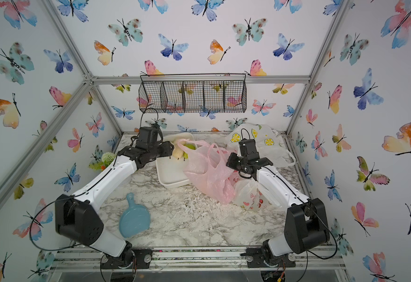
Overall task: Place the pears into plastic bags & tie knots
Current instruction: Pick up the pear from the basket, then place the pear in the plastic bag.
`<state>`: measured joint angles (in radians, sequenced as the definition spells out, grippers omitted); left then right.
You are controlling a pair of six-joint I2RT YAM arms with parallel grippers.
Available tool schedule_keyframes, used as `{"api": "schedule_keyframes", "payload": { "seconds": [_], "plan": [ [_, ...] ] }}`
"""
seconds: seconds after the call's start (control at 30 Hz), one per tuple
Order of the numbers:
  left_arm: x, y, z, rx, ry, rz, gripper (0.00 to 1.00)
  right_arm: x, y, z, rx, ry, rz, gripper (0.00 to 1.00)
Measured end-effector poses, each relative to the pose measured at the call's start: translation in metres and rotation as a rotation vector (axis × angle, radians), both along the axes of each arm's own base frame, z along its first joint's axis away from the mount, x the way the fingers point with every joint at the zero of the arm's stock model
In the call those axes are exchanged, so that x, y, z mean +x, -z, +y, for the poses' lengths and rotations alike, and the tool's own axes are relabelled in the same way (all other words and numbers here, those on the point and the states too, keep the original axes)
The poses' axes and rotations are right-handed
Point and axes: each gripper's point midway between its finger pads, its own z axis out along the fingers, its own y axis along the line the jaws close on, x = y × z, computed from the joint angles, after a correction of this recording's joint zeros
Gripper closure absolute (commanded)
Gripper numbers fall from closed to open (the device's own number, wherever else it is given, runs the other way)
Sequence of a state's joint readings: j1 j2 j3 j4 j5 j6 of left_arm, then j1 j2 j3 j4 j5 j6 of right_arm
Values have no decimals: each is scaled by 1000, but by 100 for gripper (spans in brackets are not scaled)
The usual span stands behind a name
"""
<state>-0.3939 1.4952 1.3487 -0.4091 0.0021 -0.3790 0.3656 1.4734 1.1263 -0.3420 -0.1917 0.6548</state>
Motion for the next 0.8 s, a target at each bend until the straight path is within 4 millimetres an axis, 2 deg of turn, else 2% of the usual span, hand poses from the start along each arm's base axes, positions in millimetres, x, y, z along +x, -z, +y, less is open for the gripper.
{"api": "schedule_keyframes", "payload": {
  "seconds": [0.07,0.13,0.23,0.4,0.5,0.57,0.67,0.73,0.8],
  "plan": [
    [-17,-12,-17,-77,50,-31,60,0,0,0,1,-1,-1,97],
    [-25,-11,-37,-126,98,-36,60,0,0,0,1,-1,-1,98],
    [-23,6,-69,-165,157,-20,58,0,0,1,4,-2,-1,98],
    [-9,50,-132,-193,275,47,53,1,-1,1,10,2,-2,98],
    [-12,73,-166,-189,343,95,50,1,-1,1,9,2,-3,98],
    [-20,86,-178,-190,376,131,46,1,-1,1,9,3,-3,98],
    [-36,97,-184,-193,408,181,25,1,-1,1,9,3,-4,97],
    [-37,95,-182,-195,415,191,23,1,-1,1,9,3,-5,97],
    [-35,85,-174,-207,413,189,22,1,-1,1,8,3,-5,97]
  ]
}}
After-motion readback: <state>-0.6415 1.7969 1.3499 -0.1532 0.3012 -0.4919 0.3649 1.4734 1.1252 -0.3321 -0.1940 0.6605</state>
